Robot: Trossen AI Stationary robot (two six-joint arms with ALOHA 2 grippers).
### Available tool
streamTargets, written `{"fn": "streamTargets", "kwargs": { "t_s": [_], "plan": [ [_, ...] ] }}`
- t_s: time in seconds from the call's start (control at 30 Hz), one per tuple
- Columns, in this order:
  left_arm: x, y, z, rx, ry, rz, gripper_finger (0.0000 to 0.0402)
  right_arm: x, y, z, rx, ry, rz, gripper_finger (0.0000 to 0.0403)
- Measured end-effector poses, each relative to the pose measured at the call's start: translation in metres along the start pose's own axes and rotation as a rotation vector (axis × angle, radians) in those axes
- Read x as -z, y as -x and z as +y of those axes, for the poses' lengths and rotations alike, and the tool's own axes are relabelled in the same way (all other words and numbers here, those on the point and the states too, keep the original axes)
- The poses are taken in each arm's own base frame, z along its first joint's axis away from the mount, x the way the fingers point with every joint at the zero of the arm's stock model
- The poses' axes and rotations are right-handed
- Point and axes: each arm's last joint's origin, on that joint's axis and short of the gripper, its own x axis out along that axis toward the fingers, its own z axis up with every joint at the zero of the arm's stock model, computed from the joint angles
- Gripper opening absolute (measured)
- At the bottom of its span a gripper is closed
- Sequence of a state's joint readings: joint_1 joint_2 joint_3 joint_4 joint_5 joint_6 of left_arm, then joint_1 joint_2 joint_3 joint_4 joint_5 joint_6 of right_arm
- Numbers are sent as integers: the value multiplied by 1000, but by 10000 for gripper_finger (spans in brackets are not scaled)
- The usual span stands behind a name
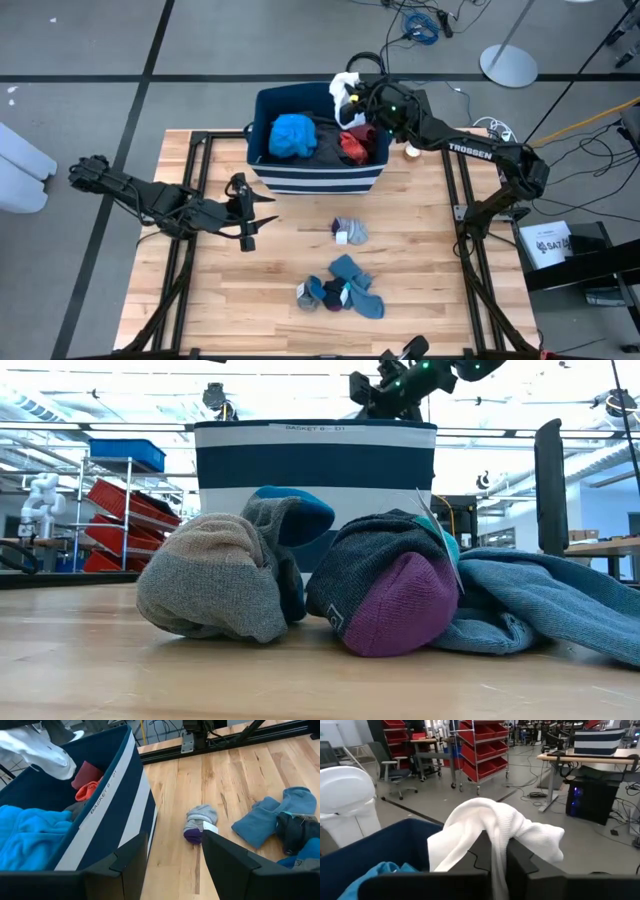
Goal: Sort clothes
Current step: Put the white sock into the blue laundry bin
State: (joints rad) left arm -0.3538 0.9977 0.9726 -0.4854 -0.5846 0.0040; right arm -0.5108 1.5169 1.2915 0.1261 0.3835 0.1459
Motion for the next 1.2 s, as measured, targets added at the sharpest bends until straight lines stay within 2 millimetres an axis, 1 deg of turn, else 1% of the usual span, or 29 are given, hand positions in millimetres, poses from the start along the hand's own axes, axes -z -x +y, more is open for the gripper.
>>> {"fn": "streamTargets", "kwargs": {
  "t_s": [0.17,0.37,1.2],
  "plan": [
    [0,0,0,0,0,0,199,0,0,2,-56,-1,5,33],
    [0,0,0,0,1,0,199,0,0,3,-78,-1,8,50],
    [0,0,0,0,2,0,199,3,0,2,-74,17,34,58]
  ]
}}
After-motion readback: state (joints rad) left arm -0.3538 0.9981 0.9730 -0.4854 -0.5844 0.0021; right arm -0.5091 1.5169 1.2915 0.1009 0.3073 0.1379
